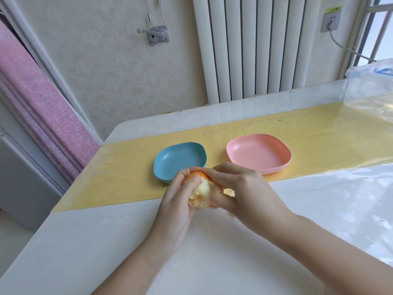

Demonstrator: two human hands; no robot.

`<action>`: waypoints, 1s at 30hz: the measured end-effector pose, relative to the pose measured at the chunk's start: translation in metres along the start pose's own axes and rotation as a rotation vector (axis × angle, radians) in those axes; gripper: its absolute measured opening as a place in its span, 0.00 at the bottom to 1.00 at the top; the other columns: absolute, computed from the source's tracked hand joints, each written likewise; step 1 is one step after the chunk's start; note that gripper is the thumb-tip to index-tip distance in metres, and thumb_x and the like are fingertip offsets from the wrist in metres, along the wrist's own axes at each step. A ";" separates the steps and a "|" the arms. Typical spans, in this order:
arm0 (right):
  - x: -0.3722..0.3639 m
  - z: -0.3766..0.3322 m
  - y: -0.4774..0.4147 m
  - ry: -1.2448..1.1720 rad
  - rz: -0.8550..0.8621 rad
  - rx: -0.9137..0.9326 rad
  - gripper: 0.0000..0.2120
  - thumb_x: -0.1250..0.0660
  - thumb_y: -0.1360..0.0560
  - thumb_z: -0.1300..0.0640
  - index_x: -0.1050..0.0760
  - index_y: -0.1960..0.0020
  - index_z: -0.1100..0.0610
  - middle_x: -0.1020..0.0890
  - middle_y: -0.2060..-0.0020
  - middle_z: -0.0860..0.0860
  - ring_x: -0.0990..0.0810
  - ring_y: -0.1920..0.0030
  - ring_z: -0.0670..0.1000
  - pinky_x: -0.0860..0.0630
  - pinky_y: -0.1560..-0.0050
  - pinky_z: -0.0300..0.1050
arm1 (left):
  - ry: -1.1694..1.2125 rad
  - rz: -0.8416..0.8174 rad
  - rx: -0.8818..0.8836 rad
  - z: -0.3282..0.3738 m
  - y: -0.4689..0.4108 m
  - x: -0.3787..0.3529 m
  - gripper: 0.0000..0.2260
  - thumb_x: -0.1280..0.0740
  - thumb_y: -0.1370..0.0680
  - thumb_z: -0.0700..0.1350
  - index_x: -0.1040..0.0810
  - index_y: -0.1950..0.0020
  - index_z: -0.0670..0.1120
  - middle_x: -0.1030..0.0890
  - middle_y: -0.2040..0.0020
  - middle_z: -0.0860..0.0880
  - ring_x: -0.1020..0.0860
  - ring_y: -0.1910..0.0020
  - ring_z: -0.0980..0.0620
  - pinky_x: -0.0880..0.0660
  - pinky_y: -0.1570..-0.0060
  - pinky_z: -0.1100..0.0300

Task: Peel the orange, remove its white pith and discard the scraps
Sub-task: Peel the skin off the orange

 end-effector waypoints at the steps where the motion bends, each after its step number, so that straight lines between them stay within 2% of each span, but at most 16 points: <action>1: 0.000 0.002 -0.001 -0.045 -0.038 -0.006 0.19 0.41 0.24 0.47 0.24 0.35 0.49 0.21 0.52 0.48 0.20 0.58 0.45 0.25 0.59 0.32 | -0.006 0.001 0.018 0.001 -0.001 0.001 0.13 0.38 0.25 0.44 0.25 0.45 0.37 0.19 0.57 0.43 0.19 0.60 0.51 0.23 0.66 0.58; 5: 0.002 -0.008 -0.001 -0.050 -0.154 0.126 0.21 0.35 0.23 0.51 0.30 0.30 0.50 0.28 0.36 0.46 0.24 0.43 0.43 0.25 0.48 0.39 | -0.079 0.055 0.176 -0.002 -0.004 0.014 0.15 0.40 0.22 0.47 0.22 0.44 0.38 0.19 0.58 0.41 0.21 0.61 0.46 0.26 0.72 0.57; 7: -0.001 -0.017 0.001 -0.042 -0.202 0.205 0.23 0.32 0.24 0.58 0.30 0.30 0.52 0.29 0.34 0.45 0.26 0.40 0.45 0.25 0.47 0.40 | -0.128 0.036 0.252 -0.005 -0.004 0.017 0.14 0.42 0.20 0.48 0.21 0.47 0.40 0.20 0.61 0.41 0.23 0.65 0.48 0.29 0.74 0.59; 10: -0.005 -0.025 0.003 -0.046 -0.236 0.277 0.18 0.31 0.25 0.63 0.27 0.36 0.56 0.25 0.38 0.49 0.25 0.39 0.49 0.24 0.47 0.46 | -0.152 -0.034 0.352 -0.008 0.000 0.014 0.16 0.43 0.20 0.50 0.19 0.51 0.43 0.21 0.63 0.42 0.24 0.70 0.49 0.33 0.78 0.60; 16: -0.001 -0.032 0.005 -0.031 -0.180 0.329 0.09 0.30 0.25 0.59 0.25 0.46 0.59 0.22 0.48 0.51 0.21 0.51 0.54 0.24 0.55 0.46 | -0.208 -0.124 0.488 -0.011 0.005 0.014 0.14 0.40 0.24 0.50 0.21 0.54 0.42 0.21 0.63 0.41 0.25 0.72 0.46 0.39 0.81 0.65; 19: -0.001 -0.035 0.005 -0.038 -0.174 0.342 0.08 0.32 0.24 0.54 0.25 0.51 0.59 0.23 0.52 0.51 0.23 0.53 0.53 0.26 0.56 0.45 | -0.209 -0.147 0.517 -0.014 0.007 0.012 0.13 0.38 0.29 0.51 0.20 0.58 0.43 0.21 0.64 0.42 0.26 0.73 0.46 0.40 0.82 0.66; 23: -0.004 -0.033 0.003 -0.091 -0.233 0.311 0.09 0.29 0.26 0.57 0.30 0.55 0.56 0.24 0.56 0.49 0.25 0.54 0.51 0.27 0.58 0.45 | -0.216 -0.161 0.520 -0.017 0.008 0.010 0.12 0.38 0.30 0.50 0.19 0.64 0.44 0.22 0.65 0.42 0.26 0.74 0.46 0.40 0.81 0.67; 25: -0.006 -0.030 0.004 -0.107 -0.282 0.282 0.10 0.29 0.26 0.58 0.30 0.56 0.56 0.24 0.57 0.47 0.27 0.54 0.49 0.27 0.58 0.42 | -0.240 -0.170 0.538 -0.020 0.009 0.009 0.13 0.38 0.28 0.49 0.20 0.68 0.45 0.22 0.67 0.43 0.27 0.74 0.46 0.41 0.80 0.66; 28: -0.010 -0.028 0.006 -0.107 -0.347 0.254 0.10 0.27 0.28 0.59 0.30 0.57 0.56 0.26 0.59 0.43 0.30 0.55 0.42 0.32 0.58 0.30 | -0.269 -0.175 0.571 -0.026 0.011 0.008 0.19 0.41 0.23 0.47 0.21 0.71 0.45 0.24 0.70 0.44 0.27 0.73 0.45 0.39 0.80 0.65; 30: -0.012 -0.026 0.006 -0.100 -0.372 0.237 0.12 0.26 0.29 0.61 0.30 0.58 0.55 0.26 0.60 0.43 0.31 0.56 0.40 0.36 0.59 0.26 | -0.275 -0.179 0.584 -0.028 0.012 0.006 0.20 0.42 0.23 0.46 0.21 0.72 0.46 0.24 0.71 0.44 0.27 0.73 0.45 0.38 0.80 0.65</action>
Point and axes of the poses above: each hand's wrist, its own y-axis away from the middle knuckle, its own x-axis out of the back of the hand, z = x × y, the point moved 8 cm from there along -y, towards the middle knuckle
